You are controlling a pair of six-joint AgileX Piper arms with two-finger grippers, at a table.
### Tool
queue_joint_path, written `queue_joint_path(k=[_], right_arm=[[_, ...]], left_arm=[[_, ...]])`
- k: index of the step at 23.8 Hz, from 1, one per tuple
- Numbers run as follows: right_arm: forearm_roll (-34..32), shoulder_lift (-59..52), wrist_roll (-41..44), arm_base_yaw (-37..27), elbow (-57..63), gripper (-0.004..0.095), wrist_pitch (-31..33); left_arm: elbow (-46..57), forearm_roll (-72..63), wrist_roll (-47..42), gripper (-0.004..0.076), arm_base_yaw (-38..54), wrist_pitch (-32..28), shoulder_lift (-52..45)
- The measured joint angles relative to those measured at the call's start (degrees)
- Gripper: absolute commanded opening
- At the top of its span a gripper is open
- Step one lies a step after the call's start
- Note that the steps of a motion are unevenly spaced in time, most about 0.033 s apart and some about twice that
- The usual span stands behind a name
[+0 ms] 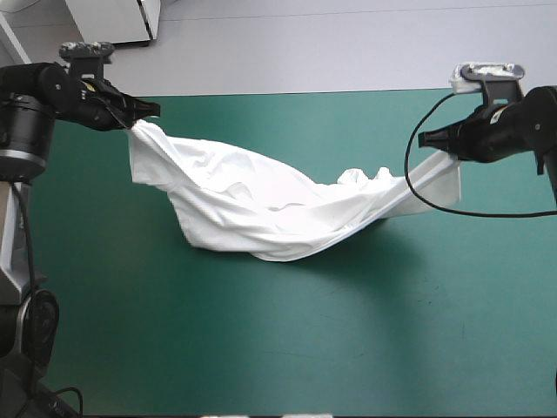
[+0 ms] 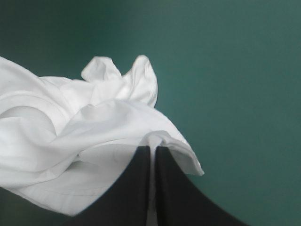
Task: Fold the cloth
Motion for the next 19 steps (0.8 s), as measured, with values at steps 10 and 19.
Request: queue_joint_path(k=[10,19], right_arm=[[0.12,-0.48,-3.25,0.0,-32.85,-0.0017,0.52],[0.92,-1.3,-6.14,0.0,-51.17,-0.0016,0.52]], left_arm=[[-22.34,-6.8,2.08,-0.0022,0.0,1.17,-10.95],[-40.28,-12.82,2.26,-0.0022,0.0,1.17,-12.24]])
